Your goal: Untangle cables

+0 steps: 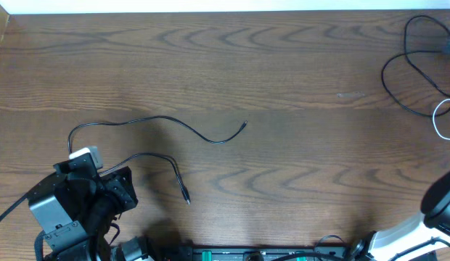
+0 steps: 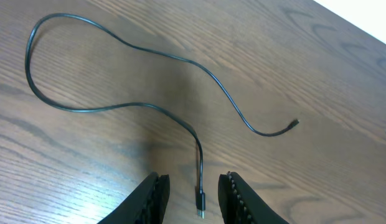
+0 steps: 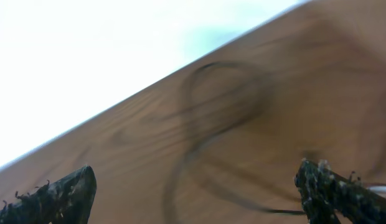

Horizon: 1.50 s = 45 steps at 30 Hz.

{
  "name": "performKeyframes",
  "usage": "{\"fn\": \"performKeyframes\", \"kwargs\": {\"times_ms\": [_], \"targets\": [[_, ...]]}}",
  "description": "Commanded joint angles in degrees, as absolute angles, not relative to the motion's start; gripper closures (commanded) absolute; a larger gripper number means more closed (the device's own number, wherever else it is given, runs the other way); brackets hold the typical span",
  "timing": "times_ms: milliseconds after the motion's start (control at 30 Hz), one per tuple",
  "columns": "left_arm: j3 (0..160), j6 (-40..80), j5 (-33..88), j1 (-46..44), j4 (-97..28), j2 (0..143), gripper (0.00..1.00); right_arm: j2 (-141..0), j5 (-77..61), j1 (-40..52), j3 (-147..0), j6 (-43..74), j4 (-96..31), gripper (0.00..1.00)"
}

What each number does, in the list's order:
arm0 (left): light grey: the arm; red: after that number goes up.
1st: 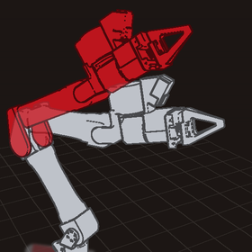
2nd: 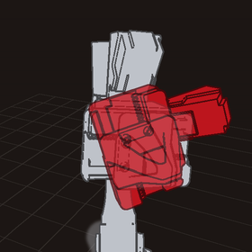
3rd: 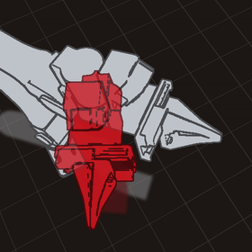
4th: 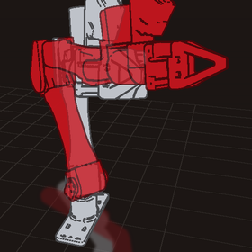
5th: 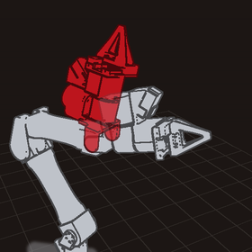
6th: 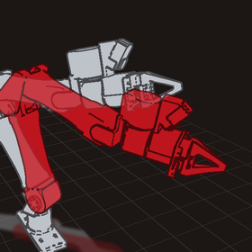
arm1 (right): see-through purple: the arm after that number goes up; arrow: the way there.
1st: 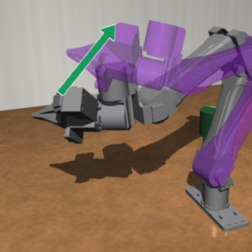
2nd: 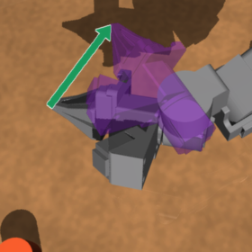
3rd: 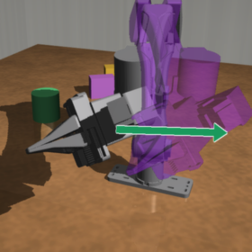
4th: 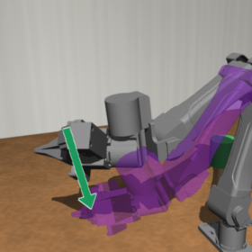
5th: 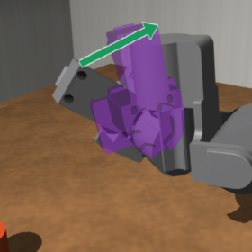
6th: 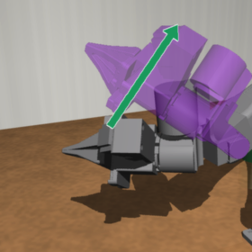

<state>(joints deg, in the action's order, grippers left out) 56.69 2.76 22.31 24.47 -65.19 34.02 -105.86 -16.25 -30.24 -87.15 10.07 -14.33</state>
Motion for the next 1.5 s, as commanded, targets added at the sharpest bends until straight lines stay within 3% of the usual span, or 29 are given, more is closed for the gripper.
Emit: {"fn": "performKeyframes", "kwargs": {"times_ms": [0, 267, 400, 600, 1033, 1267, 1467], "targets": [[56.3, 2.0, 20.9, 24.3, -64.6, 35.0, 0.68, -106.0, -22.2, -22.3, -87.4, 2.7, -17.5, 0.01], [56.3, 2.0, 20.8, 24.3, -63.8, 36.9, 0.68, -106.1, -22.2, -6.2, -87.3, -15.3, -28.4, 0.01], [56.3, 2.0, 19.1, 24.3, -63.6, 37.6, 0.62, -106.1, -22.3, 2.0, -87.3, -23.1, -35.5, 0.01], [56.3, 3.8, 18.1, 24.3, -63.2, 40.5, 0.55, -106.1, -22.2, 13.6, -87.1, -25.6, -40.7, 0.01], [56.3, 3.8, 17.1, 24.3, -66.2, 47.5, 0.55, -106.1, -25.1, 33.9, -84.4, -41.4, -55.7, 0.01], [56.3, 3.7, 17.5, 24.3, -66.8, 47.4, 0.54, -106.1, -23.6, 44.1, -82.6, -46.5, -55.3, 0.01], [56.3, 2.2, 21.0, 24.3, -67.2, 47.3, 0.54, -106.1, -14.9, 48.1, -75.7, -47.4, -40.2, 0.01]]}}
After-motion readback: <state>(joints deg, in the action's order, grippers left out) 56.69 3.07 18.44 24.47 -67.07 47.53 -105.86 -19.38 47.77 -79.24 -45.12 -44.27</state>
